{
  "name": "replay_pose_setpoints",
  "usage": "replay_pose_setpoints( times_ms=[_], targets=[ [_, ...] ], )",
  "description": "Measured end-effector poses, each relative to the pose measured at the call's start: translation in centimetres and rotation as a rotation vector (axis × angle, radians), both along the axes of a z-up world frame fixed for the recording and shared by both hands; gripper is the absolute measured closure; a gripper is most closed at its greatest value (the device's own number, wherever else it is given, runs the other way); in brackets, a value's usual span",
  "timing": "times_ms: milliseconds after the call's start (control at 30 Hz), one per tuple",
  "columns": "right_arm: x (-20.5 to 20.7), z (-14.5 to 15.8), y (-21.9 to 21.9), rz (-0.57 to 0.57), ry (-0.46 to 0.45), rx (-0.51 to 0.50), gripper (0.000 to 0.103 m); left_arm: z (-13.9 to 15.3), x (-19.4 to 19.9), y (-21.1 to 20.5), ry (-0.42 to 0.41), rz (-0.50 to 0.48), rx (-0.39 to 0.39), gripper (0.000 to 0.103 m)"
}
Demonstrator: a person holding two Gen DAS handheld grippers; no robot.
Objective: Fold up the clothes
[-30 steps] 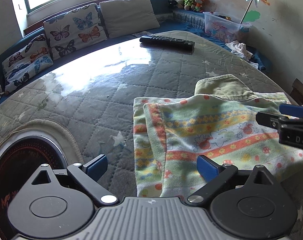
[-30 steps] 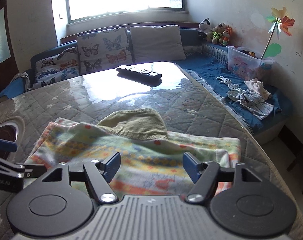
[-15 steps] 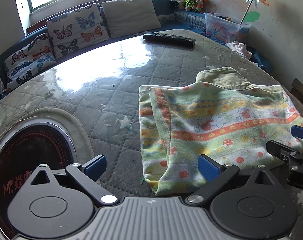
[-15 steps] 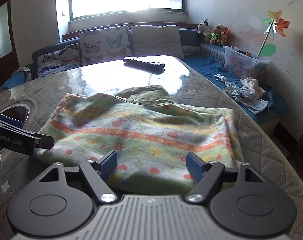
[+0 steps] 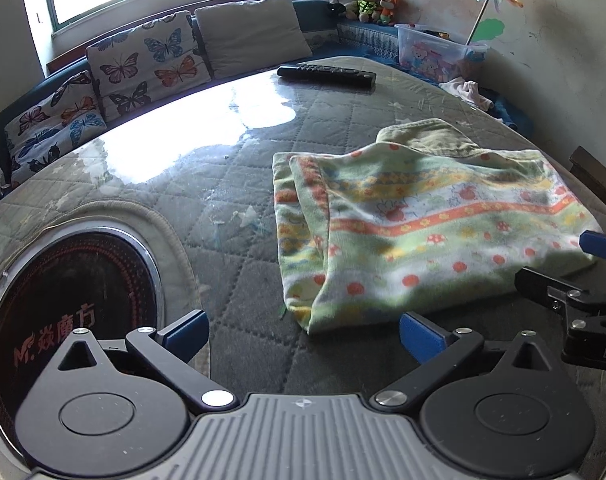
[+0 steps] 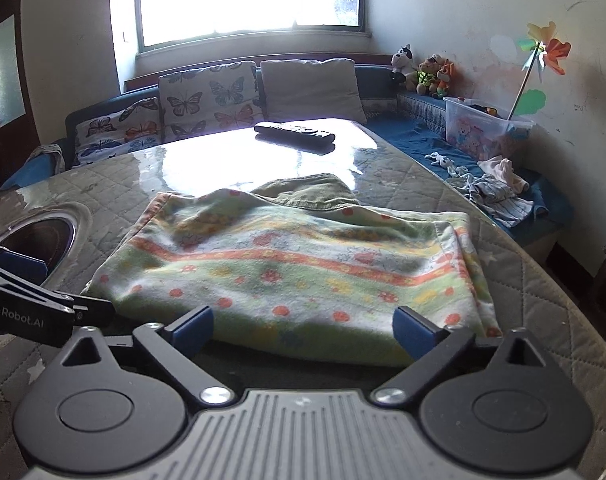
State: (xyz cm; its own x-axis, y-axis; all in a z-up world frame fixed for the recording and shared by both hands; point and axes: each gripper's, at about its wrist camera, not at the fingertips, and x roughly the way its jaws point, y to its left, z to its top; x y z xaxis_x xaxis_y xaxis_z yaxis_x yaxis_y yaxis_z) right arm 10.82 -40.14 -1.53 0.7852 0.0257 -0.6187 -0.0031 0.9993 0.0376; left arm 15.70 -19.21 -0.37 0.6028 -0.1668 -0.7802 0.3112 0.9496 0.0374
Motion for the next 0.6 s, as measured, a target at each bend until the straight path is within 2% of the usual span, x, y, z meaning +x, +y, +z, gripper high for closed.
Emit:
replay_pose_setpoints(
  times_ms=[333,600],
  targets=[
    [-1.4,-0.3,2.0,0.002,0.016,-0.022,0.000,-0.4,-2.8,1.6,-0.014,-0.032,-0.050,0.000],
    [-2.6,-0.3,3.2,-0.018,0.019,-0.031,0.000,-0.4,-4.9,3.3,-0.017,-0.024,-0.058,0.000]
  ],
)
